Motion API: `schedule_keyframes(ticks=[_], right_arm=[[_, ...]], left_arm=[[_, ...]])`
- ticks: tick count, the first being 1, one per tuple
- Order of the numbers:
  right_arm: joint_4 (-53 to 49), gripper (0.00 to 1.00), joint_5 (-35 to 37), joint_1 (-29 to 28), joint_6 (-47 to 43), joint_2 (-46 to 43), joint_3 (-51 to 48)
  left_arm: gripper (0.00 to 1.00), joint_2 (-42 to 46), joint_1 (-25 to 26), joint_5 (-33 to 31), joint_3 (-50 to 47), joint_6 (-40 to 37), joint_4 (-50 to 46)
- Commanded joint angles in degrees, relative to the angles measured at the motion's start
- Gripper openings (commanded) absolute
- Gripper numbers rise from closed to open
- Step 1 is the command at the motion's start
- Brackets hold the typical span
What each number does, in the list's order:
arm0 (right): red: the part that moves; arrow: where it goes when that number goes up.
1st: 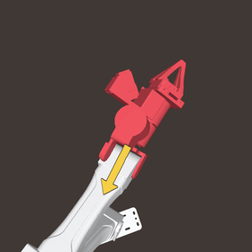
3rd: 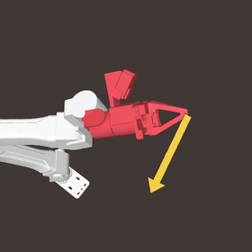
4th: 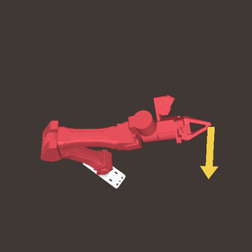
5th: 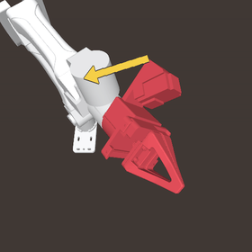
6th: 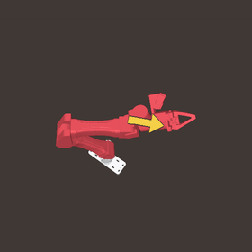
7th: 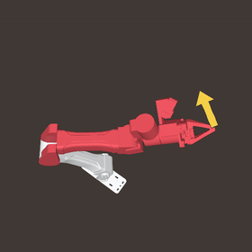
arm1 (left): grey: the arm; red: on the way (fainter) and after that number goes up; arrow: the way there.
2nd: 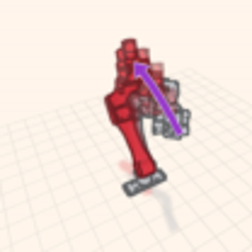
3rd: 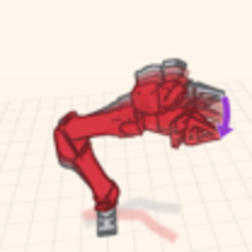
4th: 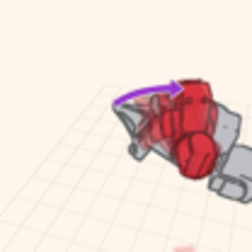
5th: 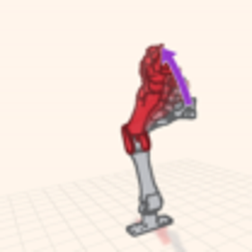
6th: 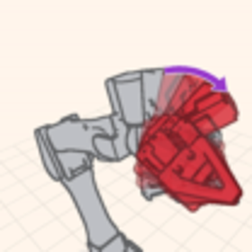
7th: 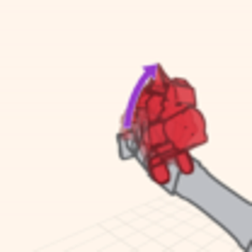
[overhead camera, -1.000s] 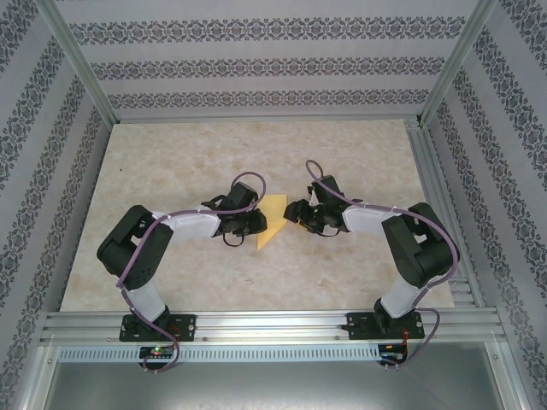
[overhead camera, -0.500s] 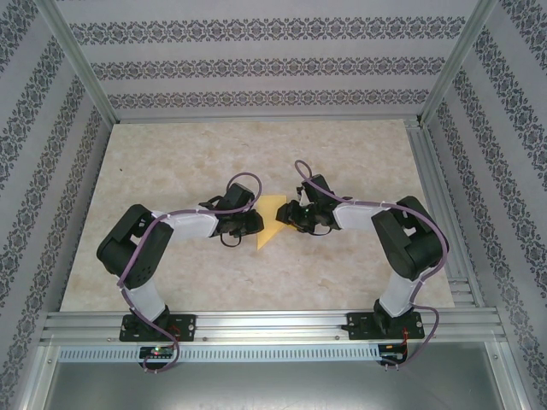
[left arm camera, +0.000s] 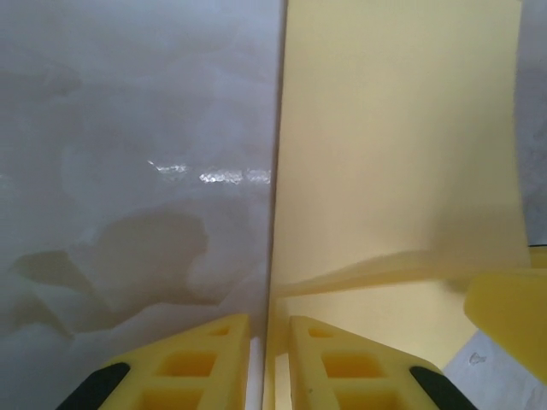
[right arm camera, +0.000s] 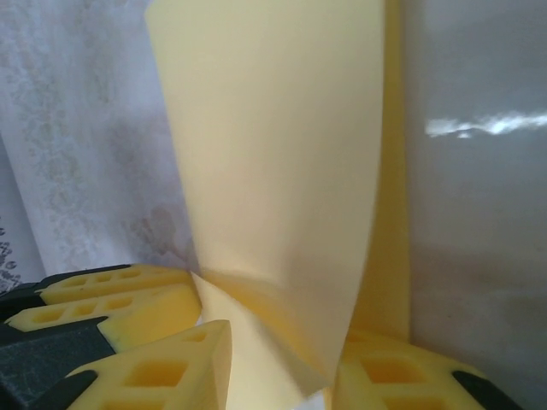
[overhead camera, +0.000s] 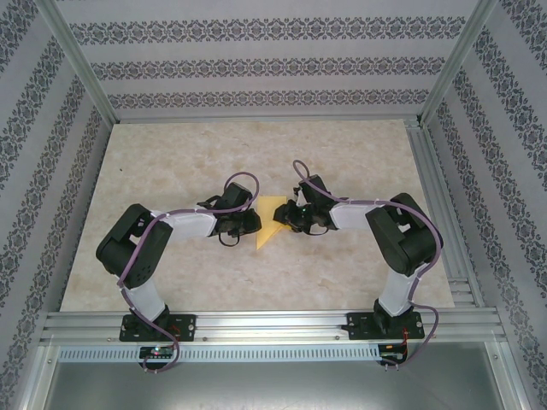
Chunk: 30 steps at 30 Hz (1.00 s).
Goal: Fold a paper plane with a square sheet of paper (pick it up from the middle)
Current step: Fourth fold the wing at the center of the table.
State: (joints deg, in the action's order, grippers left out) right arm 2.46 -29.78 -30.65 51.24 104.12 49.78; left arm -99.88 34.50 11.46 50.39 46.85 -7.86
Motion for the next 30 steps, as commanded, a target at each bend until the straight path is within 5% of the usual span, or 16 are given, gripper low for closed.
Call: schedule_keyframes(ticks=[1,5,10,22,26,30], right_arm=[[3.3,0.26,-2.4,-0.7,0.9,1.3,1.3],[3.4,0.08,-0.7,-0.6,1.0,-0.4,0.2],[-4.3,0.0,8.3,-1.0,-0.3,-8.3,-0.9],[-21.6,0.0,29.6,-6.4,8.2,-19.3,2.5],[-21.7,0.0,31.3,-7.3,11.8,-17.1,5.2],[-19.4,0.01,29.4,-7.6,14.0,-12.3,7.9]], left_arm=[[0.2,-0.1,-0.6,0.3,-0.4,0.0,0.8],[0.23,2.3,-0.8,-0.7,-0.1,-1.3,-1.5],[0.35,8.1,-0.8,-3.5,-0.3,-4.0,-5.2],[0.83,20.0,-0.8,-3.7,-5.9,-17.4,1.9],[0.98,20.5,-0.7,-1.2,-6.8,-21.1,5.4],[1.0,19.6,-0.6,-2.3,-8.9,-23.1,8.9]])
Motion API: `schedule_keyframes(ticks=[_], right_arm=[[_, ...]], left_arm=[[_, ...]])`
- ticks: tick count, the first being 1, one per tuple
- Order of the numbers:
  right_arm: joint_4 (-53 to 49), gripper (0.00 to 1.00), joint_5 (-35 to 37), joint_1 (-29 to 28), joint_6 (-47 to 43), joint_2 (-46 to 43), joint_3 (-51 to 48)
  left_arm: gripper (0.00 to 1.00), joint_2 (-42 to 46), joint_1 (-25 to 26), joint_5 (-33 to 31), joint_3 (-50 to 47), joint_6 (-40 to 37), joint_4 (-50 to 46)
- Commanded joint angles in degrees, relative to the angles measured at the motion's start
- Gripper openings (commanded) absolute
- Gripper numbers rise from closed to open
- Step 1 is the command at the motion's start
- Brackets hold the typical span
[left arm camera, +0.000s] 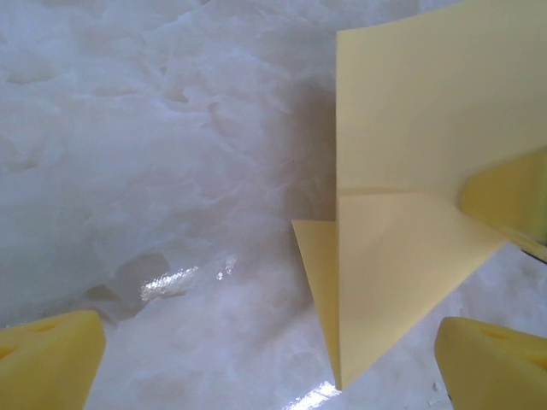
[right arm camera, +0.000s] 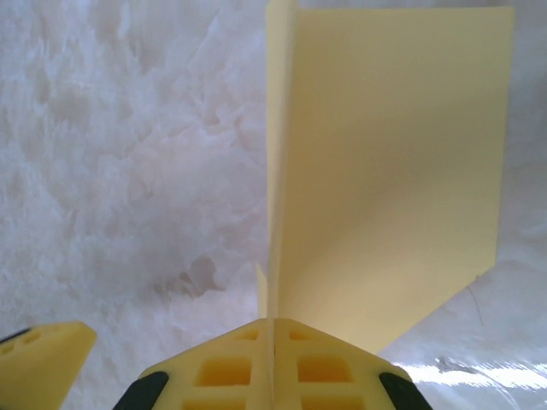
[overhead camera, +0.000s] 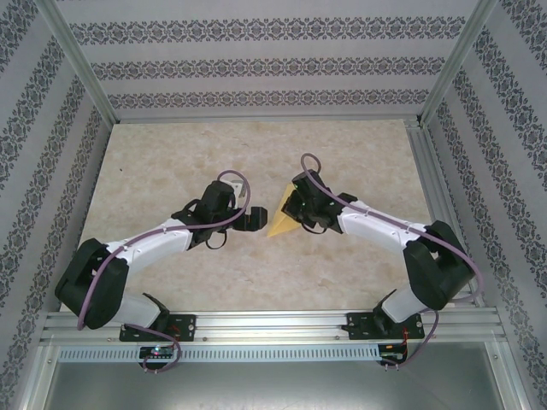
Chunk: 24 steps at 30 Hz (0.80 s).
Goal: Fold a paper plane with a square sheet of paper (pick it up from the middle)
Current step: Fourth fold the wing at the center of the table.
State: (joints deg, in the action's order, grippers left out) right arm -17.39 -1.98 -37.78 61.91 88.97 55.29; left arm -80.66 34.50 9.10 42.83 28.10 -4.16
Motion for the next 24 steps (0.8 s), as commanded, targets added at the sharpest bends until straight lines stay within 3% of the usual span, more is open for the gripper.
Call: schedule_keyframes(ticks=[1,5,12,18,24], right_arm=[[1.1,0.01,0.8,-0.4,3.9,4.3,3.3],[2.7,0.02,-1.7,-0.3,5.1,9.4,6.7],[5.6,0.03,-4.2,-0.1,9.5,12.5,6.9],[7.9,0.03,-6.0,-0.1,13.5,12.9,5.0],[8.4,0.03,-6.5,0.0,15.5,12.4,3.9]], left_arm=[[1.0,0.4,-0.6,-0.1,-1.9,-4.5,6.1],[0.94,0.8,-0.6,-2.6,-3.6,-7.2,8.8],[0.86,-0.7,1.0,-1.0,-6.7,-15.2,15.7],[0.69,-6.9,3.0,1.9,-5.3,-17.2,21.0],[0.66,-11.6,5.3,-2.7,-7.4,-16.8,30.2]])
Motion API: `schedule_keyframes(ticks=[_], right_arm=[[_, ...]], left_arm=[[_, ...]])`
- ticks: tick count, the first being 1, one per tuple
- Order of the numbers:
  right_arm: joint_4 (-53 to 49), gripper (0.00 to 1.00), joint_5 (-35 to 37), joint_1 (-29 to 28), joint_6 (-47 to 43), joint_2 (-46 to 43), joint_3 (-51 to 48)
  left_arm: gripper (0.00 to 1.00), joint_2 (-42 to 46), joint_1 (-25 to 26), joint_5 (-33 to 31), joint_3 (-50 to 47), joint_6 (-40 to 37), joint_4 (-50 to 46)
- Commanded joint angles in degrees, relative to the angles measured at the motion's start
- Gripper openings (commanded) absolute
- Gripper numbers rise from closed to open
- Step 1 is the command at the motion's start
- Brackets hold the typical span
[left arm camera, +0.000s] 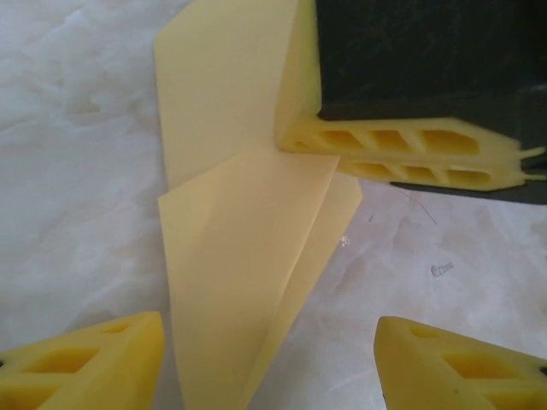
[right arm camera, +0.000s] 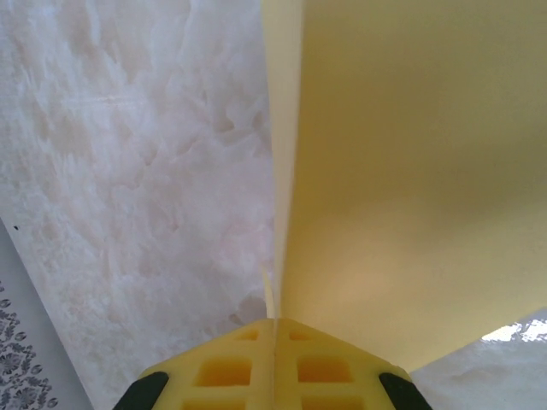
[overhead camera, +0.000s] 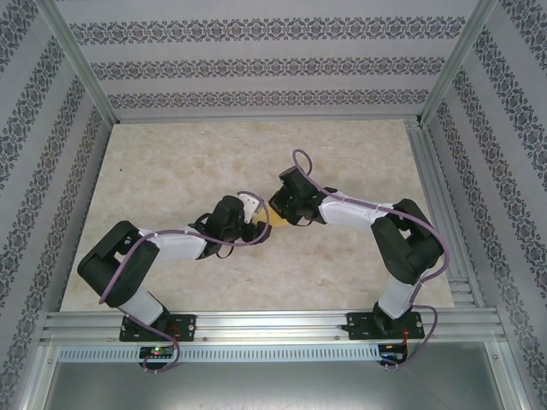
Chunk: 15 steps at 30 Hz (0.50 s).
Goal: Fold a paper plane with a square sheet of paper (pick it up from the middle)
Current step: Fourth fold the wing at the center of the table.
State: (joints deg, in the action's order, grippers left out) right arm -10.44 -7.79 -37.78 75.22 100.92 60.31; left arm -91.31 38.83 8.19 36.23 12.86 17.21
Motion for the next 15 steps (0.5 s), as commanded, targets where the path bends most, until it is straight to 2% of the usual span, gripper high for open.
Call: schedule_keyframes(ticks=[1,5,15], right_arm=[[1.6,0.03,-0.8,0.1,2.3,0.3,-1.3],[2.4,0.04,-2.3,0.3,3.3,0.3,-2.0],[3.5,0.05,-3.7,0.3,4.8,0.5,-2.3]], left_arm=[[0.64,-1.4,1.2,-2.5,-1.3,-1.9,10.1],[0.56,-2.8,1.6,-5.7,-3.2,-2.9,15.3],[0.51,-7.7,2.0,-2.9,-3.8,-7.2,22.3]])
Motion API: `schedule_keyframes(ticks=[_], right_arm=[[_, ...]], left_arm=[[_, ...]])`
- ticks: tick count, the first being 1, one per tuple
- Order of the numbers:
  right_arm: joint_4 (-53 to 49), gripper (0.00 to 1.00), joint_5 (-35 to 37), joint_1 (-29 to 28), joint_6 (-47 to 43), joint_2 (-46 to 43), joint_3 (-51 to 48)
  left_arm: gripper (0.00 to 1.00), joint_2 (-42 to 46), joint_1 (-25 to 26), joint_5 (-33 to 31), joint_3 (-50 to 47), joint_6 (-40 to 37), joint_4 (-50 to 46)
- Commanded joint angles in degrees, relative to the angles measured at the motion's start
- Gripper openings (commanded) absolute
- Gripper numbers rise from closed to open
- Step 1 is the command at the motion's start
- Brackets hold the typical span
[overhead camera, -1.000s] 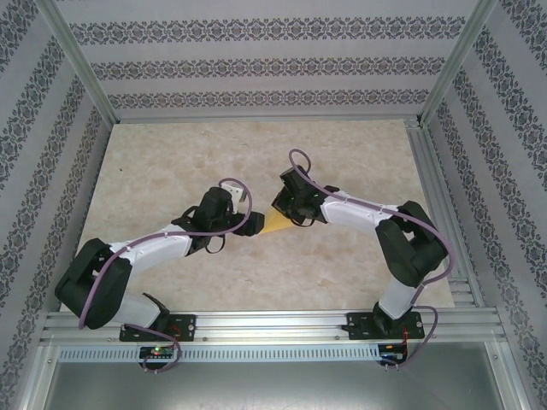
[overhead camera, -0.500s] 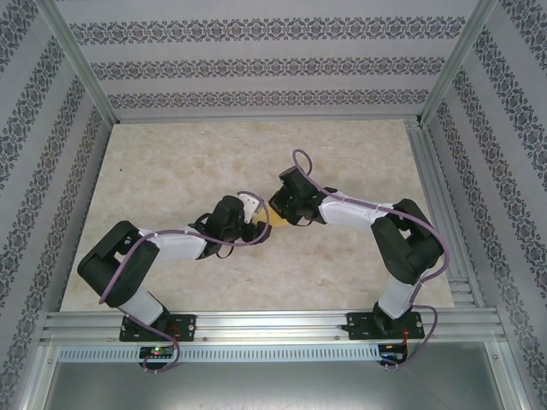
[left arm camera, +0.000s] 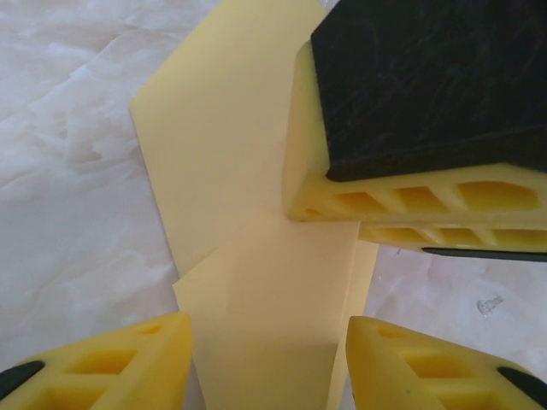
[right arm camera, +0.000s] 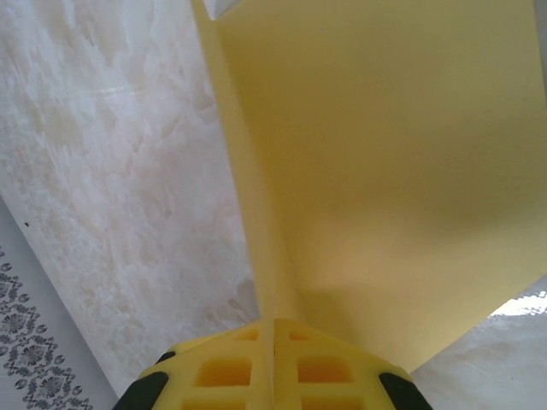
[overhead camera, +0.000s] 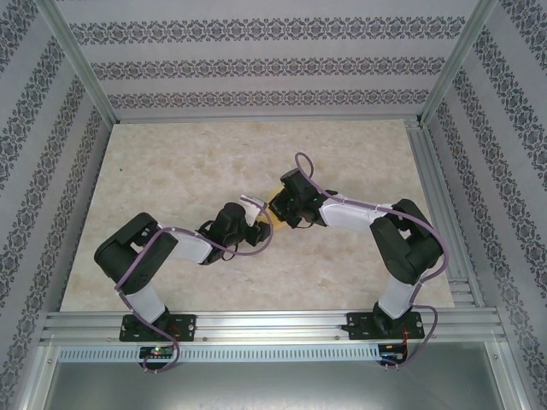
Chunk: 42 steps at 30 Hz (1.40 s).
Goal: Fold a paper plane with a square sheet of paper (pick it up from the middle)
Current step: Fourth fold the wing at the center of the table.
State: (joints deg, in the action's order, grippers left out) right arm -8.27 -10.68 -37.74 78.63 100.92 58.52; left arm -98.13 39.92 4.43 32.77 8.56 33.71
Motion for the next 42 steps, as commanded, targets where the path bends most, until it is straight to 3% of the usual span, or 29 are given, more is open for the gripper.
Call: schedule_keyframes(ticks=[1,6,10,14,17,24,31,36,42], right_arm=[[1.3,0.06,-0.9,0.2,1.5,0.5,-0.4],[0.9,0.14,-1.3,0.3,1.6,0.1,-0.4],[-0.3,0.35,-1.4,1.4,-0.5,-1.0,-0.4],[-0.6,0.54,-2.0,3.7,-5.5,-4.0,-1.7],[3.4,0.6,-4.4,6.1,-10.6,-6.8,-4.9],[14.9,0.57,-13.0,10.2,-22.3,-9.6,-13.1],[19.9,0.51,-16.5,10.5,-29.7,-7.4,-16.1],[18.1,0.44,-17.6,10.2,-32.1,-4.2,-14.7],[15.6,0.44,-18.1,9.5,-34.4,-1.6,-11.6]], left_arm=[[0.49,-1.1,1.0,0.4,-0.4,-3.2,5.8],[0.3,-1.2,1.0,-1.1,-1.1,-3.4,7.2],[0.18,-1.8,1.0,-0.7,-1.0,-3.5,6.7],[0.13,-2.2,1.1,0.3,-0.8,-3.2,6.3],[0.11,-2.2,1.1,1.7,-0.4,-2.6,5.3],[0.08,-2.2,0.9,5.2,1.3,2.9,1.1],[0.06,-2.2,0.6,8.2,3.1,15.5,-2.9],[0.06,-2.1,-0.2,9.3,3.2,25.0,-2.0],[0.05,-2.9,-0.4,7.9,3.7,29.9,-4.4]])
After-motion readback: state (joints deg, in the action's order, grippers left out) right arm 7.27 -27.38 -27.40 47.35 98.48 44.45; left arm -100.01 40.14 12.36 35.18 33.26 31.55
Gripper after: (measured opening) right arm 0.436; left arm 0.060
